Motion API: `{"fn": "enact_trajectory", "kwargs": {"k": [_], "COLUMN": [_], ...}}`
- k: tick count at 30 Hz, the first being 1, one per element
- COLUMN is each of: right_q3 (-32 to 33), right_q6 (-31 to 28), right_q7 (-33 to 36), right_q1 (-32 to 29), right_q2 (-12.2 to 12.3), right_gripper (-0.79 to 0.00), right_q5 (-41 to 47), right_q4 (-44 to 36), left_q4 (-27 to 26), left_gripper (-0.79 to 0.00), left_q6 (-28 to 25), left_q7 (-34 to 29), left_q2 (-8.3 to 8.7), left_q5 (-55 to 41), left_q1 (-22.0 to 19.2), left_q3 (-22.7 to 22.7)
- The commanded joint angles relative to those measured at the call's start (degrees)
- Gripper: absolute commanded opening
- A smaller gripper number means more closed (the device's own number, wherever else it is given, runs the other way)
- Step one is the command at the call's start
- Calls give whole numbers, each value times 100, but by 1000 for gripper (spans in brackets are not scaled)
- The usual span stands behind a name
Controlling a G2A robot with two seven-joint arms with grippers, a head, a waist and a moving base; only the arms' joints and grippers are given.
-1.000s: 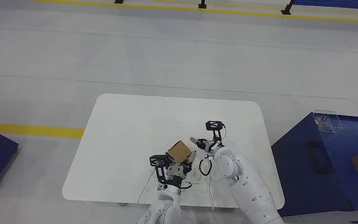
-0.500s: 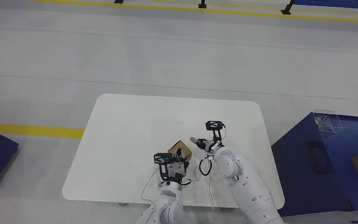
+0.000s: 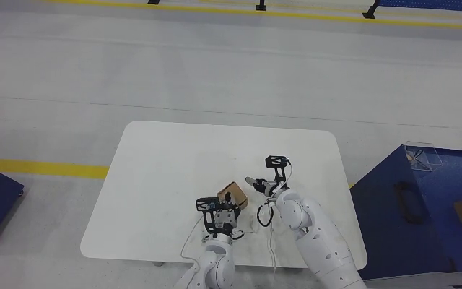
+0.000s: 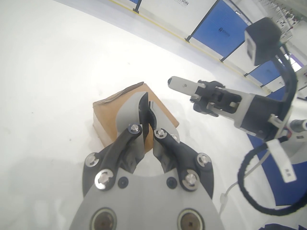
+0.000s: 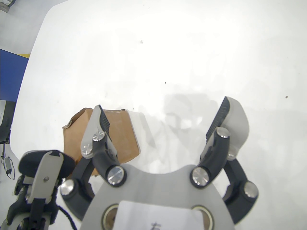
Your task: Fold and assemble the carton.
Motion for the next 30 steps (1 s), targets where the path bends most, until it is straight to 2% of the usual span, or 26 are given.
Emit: {"fn": "enact_trajectory", "kwargs": {"k": [1, 4, 8, 13, 21, 22, 23, 24, 26, 27, 30], "right_q3": [0, 0, 0, 0, 0, 0, 0, 0, 0, 0, 0], "right_q6": [0, 0, 0, 0, 0, 0, 0, 0, 0, 0, 0], "right_q7": [0, 0, 0, 0, 0, 0, 0, 0, 0, 0, 0], "right_q1": [0, 0, 0, 0, 0, 0, 0, 0, 0, 0, 0], "right_q2": [0, 0, 0, 0, 0, 0, 0, 0, 0, 0, 0], "right_gripper": [0, 0, 0, 0, 0, 0, 0, 0, 0, -1, 0], "right_q5": [0, 0, 0, 0, 0, 0, 0, 0, 0, 0, 0], "right_q4": [0, 0, 0, 0, 0, 0, 0, 0, 0, 0, 0], "left_q4": [-81, -227, 1, -337, -1008, -1114, -1180, -1211, -1201, -1215, -1201], "left_gripper": [-785, -785, -785, -785, -785, -683, -619, 0, 0, -697, -491], "left_q6": [-130, -233, 37, -231, -743, -867, -987, -1090, -1141, -1133, -1147], "left_q7": [66, 119, -166, 335, 1085, 1116, 1058, 956, 888, 917, 880], "left_q2": [-11, -19, -14, -78, -60, -60, -59, -61, -64, -62, -64], "left_q5": [-80, -224, 72, -169, -147, -270, -398, -552, -650, -606, -662], "left_q1": [30, 112, 25, 63, 461, 549, 625, 693, 726, 715, 729], "left_q3": [3, -29, -12, 53, 34, 34, 39, 51, 58, 55, 59]}}
